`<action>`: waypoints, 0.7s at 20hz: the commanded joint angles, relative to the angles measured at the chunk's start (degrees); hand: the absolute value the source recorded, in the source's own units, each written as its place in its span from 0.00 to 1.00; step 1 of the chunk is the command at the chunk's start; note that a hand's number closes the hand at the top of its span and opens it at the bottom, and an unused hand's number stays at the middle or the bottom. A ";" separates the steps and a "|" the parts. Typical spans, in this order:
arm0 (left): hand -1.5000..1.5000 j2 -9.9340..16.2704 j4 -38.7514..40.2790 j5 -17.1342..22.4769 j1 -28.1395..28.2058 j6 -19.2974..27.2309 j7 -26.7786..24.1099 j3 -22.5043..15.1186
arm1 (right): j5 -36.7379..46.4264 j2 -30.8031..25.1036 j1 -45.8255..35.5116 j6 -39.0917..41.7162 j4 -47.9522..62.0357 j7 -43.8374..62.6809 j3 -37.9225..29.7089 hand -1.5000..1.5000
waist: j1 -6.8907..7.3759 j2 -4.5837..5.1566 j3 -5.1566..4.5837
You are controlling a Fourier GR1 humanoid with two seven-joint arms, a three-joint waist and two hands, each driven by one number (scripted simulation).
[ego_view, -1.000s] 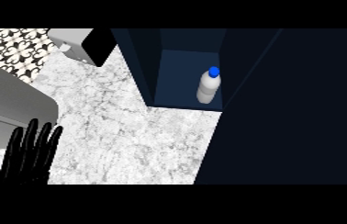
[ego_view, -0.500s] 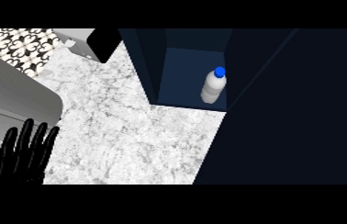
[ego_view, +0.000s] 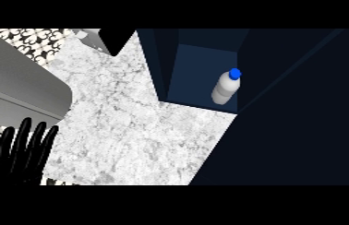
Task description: Pick up the bottled water, place it into the cabinet and close the cabinet
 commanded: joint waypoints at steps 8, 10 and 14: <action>0.00 0.97 0.60 1.16 1.67 -0.99 -0.15 2.00 | -3.88 7.77 0.22 -15.49 7.01 -2.52 -8.58 1.00 | -2.99 -0.49 0.32; 0.00 0.46 1.03 0.57 1.80 -0.69 -0.67 1.73 | -3.33 7.80 0.48 -17.17 7.87 -3.48 -10.02 1.00 | -3.47 -0.40 0.30; 0.00 0.48 0.82 1.15 2.23 -1.07 -0.58 1.94 | -4.31 7.84 -0.13 -20.46 9.14 -4.79 -12.78 1.00 | -3.42 -0.30 0.29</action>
